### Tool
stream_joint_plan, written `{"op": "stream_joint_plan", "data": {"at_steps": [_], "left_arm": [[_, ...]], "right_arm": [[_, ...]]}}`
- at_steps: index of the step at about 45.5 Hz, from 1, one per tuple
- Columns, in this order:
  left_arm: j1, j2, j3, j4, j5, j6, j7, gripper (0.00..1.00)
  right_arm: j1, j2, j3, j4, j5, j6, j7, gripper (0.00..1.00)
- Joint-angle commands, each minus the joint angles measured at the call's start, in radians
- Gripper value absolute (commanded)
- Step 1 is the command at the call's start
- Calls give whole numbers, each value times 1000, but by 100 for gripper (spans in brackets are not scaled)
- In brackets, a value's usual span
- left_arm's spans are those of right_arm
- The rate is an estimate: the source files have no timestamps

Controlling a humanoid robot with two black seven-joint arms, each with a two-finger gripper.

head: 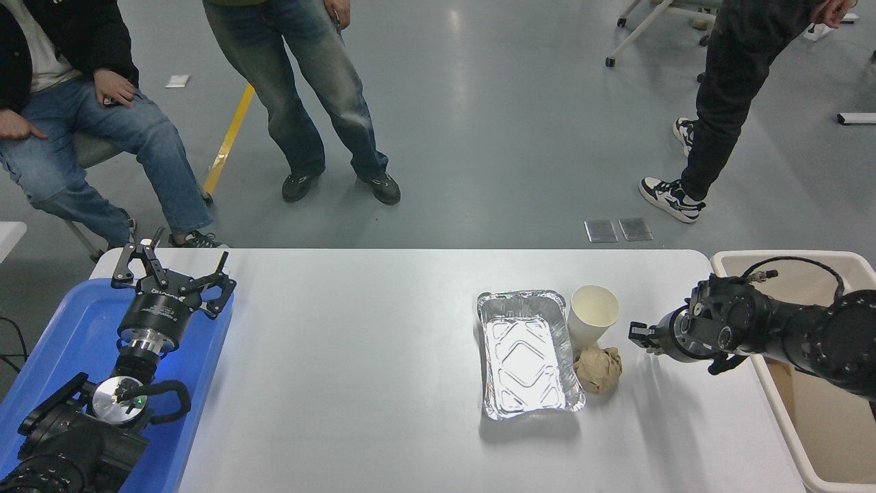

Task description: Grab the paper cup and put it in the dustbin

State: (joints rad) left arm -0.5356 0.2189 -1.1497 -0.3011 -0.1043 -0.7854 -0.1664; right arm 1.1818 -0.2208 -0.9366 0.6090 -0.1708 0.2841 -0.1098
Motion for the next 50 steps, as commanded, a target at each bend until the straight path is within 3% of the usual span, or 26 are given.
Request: {"op": "stream_joint_plan", "data": {"at_steps": [1, 2, 8, 18, 30, 43, 50], "left_arm": [[0, 0, 1, -1, 0, 0, -1, 99], [0, 0, 1, 0, 0, 0, -1, 99], [0, 0, 2, 0, 0, 0, -1, 99], [0, 2, 1, 0, 0, 0, -1, 99], [2, 2, 1, 0, -2, 0, -1, 99], [2, 2, 1, 0, -2, 0, -2, 99], [2, 2, 1, 0, -2, 0, -2, 99]], "right_arm": [[215, -129, -10, 178, -6, 90, -1, 64], [241, -144, -10, 199, -12, 101, -1, 76], [412, -235, -10, 317, -56, 191, -1, 99], [751, -341, -7, 511, -73, 492, -5, 100], [1079, -379, -11, 897, -73, 501, -36, 100], [1228, -252, -96, 1017, -50, 501, -47, 100], [1257, -164, -131, 1016, 72, 501, -47, 100]]}}
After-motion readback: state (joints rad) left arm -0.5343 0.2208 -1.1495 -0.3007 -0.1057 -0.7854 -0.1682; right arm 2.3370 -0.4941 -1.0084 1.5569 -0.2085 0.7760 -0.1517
